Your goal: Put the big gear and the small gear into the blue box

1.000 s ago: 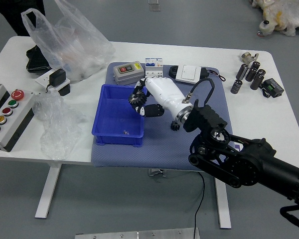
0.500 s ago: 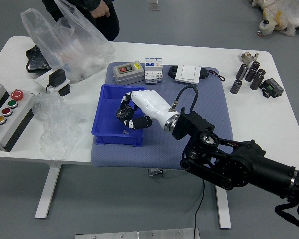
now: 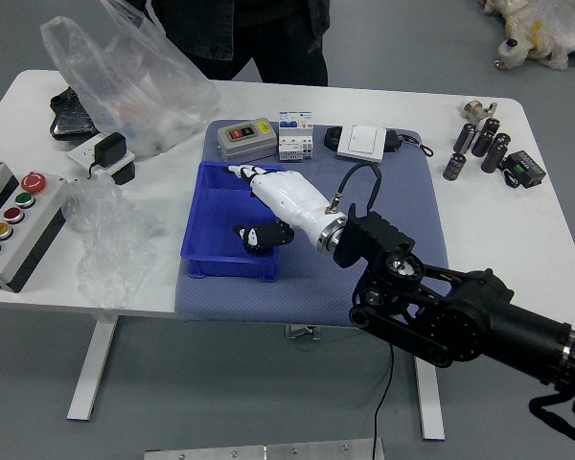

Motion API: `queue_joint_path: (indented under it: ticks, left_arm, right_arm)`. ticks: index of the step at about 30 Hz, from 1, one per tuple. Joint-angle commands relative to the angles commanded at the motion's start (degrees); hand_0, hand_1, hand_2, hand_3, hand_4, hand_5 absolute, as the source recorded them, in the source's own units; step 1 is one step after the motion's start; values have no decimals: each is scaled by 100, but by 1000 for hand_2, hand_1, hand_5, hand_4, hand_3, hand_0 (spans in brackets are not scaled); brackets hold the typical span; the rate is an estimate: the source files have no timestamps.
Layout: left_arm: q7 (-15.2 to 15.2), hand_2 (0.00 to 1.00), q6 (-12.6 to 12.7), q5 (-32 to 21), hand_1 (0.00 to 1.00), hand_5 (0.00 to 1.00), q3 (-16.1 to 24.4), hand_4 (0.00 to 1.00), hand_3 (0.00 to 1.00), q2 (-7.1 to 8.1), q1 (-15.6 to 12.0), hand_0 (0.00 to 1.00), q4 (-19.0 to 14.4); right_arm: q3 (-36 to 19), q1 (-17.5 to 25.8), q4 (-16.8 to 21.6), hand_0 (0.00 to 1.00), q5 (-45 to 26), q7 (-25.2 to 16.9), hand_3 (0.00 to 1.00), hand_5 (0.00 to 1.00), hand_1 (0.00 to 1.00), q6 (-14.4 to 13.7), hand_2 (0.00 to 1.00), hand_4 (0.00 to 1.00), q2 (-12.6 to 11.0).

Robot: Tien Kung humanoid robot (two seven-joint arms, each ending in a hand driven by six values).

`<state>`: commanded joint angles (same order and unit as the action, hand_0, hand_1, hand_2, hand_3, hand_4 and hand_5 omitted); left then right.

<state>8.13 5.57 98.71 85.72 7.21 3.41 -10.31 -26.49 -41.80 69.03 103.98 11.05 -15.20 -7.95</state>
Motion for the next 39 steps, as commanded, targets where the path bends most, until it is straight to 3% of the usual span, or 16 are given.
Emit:
queue_joint_path:
  ticks: [2,3,5,10,17,22,27,28,32,39]
  left_arm:
    - [-11,584,4,-11,592,339,0,666,637,-3,4,629,0]
    - [-15,584,6,-17,592,340,0,667,637,-7,2,628,0]
    - [-18,584,13,-30,592,340,3,667,637,-17,-8,628,0]
    - [17,584,29,21,592,340,66,667,638,-7,-52,628,0]
    - [-5,583,36,46,592,341,60,667,637,30,13,628,0]
    - [-18,582,44,35,592,340,50,667,637,30,27,628,0]
    - [-6,582,54,33,592,340,53,667,637,28,3,628,0]
    - [-2,582,56,35,592,339,55,667,636,32,-1,628,0]
    - [7,582,65,40,592,339,63,667,636,45,-8,628,0]
    - [18,582,71,43,590,339,77,666,636,34,8,627,0]
  right_arm:
    - [-216,170,165,314,55,63,983,126,621,-81,928,689,-113]
    - [-358,292,279,289,115,143,901,129,583,-109,857,682,-200]
    - [-638,520,482,289,277,348,901,129,583,-86,857,682,-383]
    - [-1223,1001,779,287,748,1015,876,123,561,327,816,686,-808]
    - [-1143,1103,565,282,711,1714,846,118,526,515,785,690,-803]
    - [-1013,1067,490,276,684,1891,835,116,526,562,782,696,-800]
    - [-875,1032,659,276,592,2064,835,116,526,619,782,696,-907]
    - [-822,1014,715,274,466,2074,830,156,525,600,784,722,-957]
    - [-672,955,782,274,41,2073,830,156,525,475,784,722,-1057]
    - [-349,883,585,268,-761,1930,809,155,522,76,775,717,-1031]
